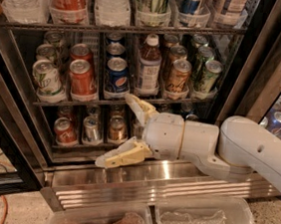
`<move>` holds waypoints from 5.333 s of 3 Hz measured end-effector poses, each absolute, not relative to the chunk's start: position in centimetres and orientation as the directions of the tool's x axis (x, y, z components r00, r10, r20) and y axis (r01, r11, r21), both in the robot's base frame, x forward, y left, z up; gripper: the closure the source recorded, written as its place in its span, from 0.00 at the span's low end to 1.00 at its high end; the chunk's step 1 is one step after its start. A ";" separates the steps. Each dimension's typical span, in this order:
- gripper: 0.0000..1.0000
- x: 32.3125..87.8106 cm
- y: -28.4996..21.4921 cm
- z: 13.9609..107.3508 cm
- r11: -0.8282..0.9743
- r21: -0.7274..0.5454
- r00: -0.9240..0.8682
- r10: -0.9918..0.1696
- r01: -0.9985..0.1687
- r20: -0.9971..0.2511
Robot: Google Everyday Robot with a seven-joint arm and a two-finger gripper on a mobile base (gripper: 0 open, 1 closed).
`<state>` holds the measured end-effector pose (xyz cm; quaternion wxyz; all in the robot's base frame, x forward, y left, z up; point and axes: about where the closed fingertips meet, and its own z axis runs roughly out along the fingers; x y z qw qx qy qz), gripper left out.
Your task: Pick pepsi can from middle shelf of fridge
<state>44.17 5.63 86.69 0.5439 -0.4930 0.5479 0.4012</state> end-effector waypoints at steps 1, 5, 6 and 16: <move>0.00 44.2 5.6 86.7 0.192 -0.097 0.078 -0.104 -0.977 -0.992; 0.00 43.8 6.9 84.9 0.461 -0.133 0.138 -0.023 -0.877 -0.990; 0.00 43.9 7.1 85.7 0.544 -0.120 0.153 0.015 -0.830 -0.988; 0.00 52.4 8.7 83.5 0.738 0.014 0.066 0.080 -0.675 -0.995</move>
Offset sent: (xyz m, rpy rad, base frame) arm 0.0110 -0.0065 -0.0044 0.0376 0.0083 -0.0306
